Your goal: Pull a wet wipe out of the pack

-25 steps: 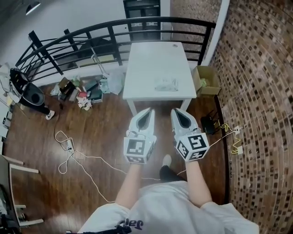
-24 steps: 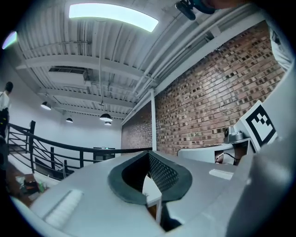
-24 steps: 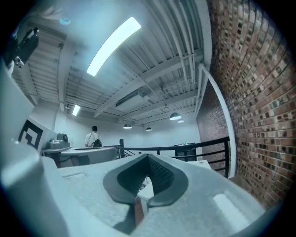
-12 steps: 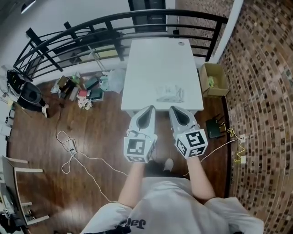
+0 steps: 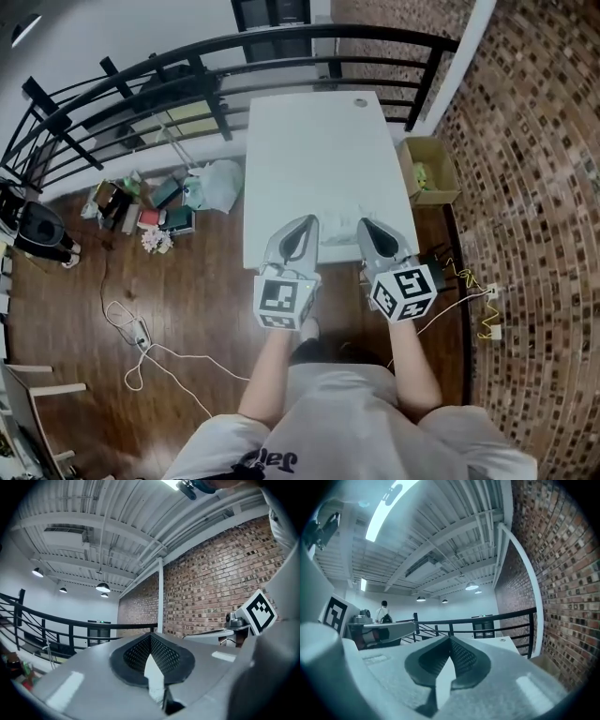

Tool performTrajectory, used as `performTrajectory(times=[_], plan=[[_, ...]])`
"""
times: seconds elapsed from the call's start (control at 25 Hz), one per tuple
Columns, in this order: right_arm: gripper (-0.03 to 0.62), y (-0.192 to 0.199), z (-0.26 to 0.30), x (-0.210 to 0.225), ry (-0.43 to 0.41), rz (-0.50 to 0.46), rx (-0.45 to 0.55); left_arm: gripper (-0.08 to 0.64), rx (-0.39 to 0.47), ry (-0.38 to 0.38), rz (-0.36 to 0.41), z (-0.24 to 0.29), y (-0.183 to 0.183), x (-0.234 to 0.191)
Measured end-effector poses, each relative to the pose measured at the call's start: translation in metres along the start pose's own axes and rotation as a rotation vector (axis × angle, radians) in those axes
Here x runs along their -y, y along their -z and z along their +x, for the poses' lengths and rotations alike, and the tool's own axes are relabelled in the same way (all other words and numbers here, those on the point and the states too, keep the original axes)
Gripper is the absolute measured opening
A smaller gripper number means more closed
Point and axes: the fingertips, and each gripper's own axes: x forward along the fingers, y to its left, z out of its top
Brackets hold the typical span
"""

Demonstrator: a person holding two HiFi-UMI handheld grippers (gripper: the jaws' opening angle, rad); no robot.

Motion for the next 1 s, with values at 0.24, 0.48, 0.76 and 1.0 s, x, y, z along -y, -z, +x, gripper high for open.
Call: performTrajectory(times=[0.24,0.48,0.76,1.0], plan=[[-0.008,0.038,0.003,0.034,0.091,0.041,-0.064,0.015,-0.08,0.064,-0.043,0.023,0.037,-0.022],[-0.008,0.06,-0.015,0.1,0.145,0.097,-0.114,0.015,-0.142,0.089,-0.075,0.055,0.053,-0.021],[-0.008,0.065,-0.036,0.179,0.147,0.033,-0.191,0.015,-0.171,0.083,-0.092,0.083,0.071,-0.015],[-0.006,0.059,-0.021,0.21,0.027,-0.175,-0.318,0.015,-0.219,0.061,-0.114,0.089,0.096,-0.025]])
